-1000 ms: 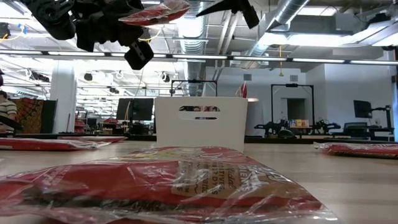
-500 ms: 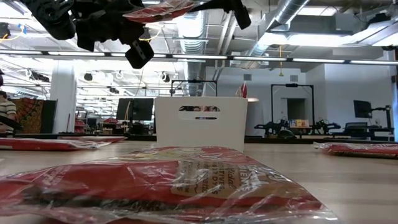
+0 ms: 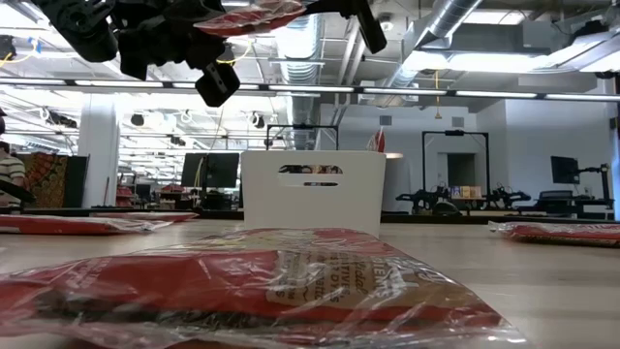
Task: Sort popcorn bags into baskets
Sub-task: Put the red popcorn bag into the white bin
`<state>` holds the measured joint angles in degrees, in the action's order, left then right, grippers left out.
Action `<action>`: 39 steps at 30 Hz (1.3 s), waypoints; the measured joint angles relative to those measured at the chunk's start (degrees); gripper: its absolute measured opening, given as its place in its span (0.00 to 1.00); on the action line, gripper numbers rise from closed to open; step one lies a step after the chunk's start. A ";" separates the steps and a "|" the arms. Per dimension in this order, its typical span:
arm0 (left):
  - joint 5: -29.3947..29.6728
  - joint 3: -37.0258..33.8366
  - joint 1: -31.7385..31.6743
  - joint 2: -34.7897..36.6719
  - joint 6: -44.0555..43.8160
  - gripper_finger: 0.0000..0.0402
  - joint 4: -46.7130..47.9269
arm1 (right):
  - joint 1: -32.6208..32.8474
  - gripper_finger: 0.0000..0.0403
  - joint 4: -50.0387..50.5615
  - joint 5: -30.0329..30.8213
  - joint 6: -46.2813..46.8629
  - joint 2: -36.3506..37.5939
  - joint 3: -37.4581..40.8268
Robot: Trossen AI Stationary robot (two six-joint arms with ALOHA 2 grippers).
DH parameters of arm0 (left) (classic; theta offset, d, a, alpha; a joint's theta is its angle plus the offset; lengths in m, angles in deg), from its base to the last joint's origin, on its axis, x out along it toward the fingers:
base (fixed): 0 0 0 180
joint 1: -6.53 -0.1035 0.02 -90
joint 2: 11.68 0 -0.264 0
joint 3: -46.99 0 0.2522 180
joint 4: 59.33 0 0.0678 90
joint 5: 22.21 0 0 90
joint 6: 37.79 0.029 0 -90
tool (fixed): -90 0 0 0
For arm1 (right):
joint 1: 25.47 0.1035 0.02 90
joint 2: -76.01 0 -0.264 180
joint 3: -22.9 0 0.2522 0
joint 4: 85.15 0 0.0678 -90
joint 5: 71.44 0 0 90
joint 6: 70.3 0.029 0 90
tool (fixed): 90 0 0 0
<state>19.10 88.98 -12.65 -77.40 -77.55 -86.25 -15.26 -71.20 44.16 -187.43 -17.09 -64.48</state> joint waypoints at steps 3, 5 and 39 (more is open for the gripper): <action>1.39 0.00 0.00 0.02 0.23 0.04 0.21 | -0.66 0.16 0.24 -1.68 1.76 0.00 0.00; 3.39 -0.02 0.04 0.02 1.48 0.06 0.71 | -0.71 0.11 0.37 -1.44 2.73 0.02 0.00; 34.03 0.02 -2.09 0.02 23.02 0.38 25.78 | -3.68 0.02 57.23 -5.88 42.31 -11.35 -23.71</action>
<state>53.14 89.00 -14.74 -77.38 -54.54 -60.47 -18.94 -13.96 38.28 -145.12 -28.45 -88.19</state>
